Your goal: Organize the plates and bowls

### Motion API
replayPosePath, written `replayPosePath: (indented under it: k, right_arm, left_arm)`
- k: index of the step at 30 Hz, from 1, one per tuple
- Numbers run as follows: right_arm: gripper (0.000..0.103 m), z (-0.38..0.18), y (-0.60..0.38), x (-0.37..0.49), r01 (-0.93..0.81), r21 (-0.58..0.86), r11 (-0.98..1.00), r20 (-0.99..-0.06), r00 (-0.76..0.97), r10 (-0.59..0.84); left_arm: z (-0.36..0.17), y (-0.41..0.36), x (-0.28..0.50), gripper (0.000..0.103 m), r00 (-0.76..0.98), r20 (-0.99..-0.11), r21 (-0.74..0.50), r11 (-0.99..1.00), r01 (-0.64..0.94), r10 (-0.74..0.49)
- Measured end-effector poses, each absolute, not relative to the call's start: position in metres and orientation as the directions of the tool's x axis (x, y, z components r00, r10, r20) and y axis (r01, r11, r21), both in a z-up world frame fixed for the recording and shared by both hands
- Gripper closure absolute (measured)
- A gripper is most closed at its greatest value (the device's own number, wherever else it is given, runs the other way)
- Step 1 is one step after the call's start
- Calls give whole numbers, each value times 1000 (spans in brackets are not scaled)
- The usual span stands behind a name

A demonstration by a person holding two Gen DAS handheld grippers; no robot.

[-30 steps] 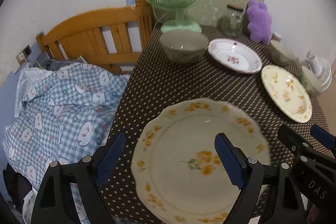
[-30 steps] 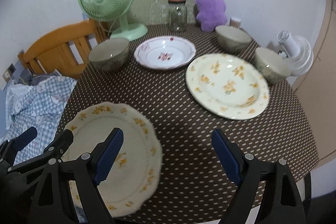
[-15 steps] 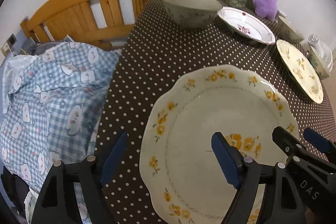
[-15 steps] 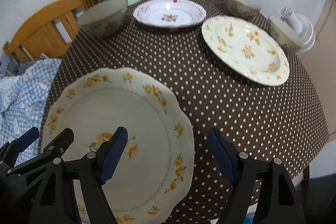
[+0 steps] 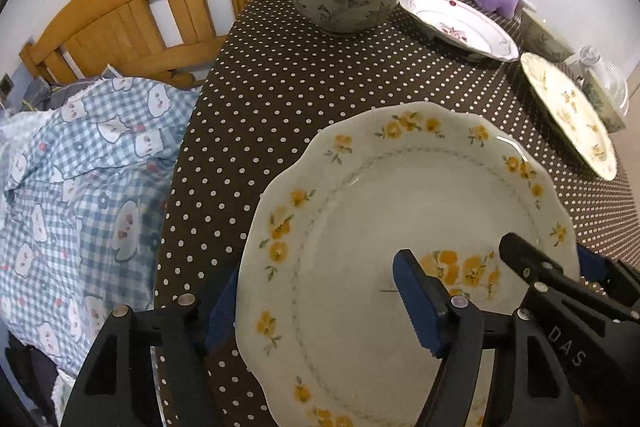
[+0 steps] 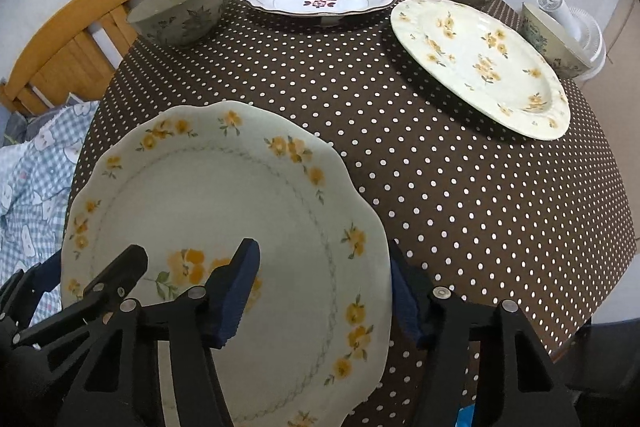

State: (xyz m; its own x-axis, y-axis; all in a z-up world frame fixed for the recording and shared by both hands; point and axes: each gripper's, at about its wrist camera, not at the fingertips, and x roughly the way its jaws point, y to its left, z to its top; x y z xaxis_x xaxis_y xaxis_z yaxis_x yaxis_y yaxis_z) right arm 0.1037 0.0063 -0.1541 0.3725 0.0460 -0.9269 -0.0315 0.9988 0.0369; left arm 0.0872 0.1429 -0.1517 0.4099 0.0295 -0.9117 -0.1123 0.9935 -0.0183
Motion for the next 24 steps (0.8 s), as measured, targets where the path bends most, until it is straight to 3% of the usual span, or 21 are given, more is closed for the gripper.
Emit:
replayPosePath:
  k: [10, 24]
  right_arm:
    - [39, -154, -3, 110, -47, 53, 998, -930, 363, 66]
    - [39, -145, -51, 122, 66, 52, 996, -924, 382, 23]
  left_arm:
    - [-152, 134, 94, 29, 399, -916, -15, 991, -134, 40]
    - [-147, 87, 125, 29, 402, -916, 3, 1000, -24, 13]
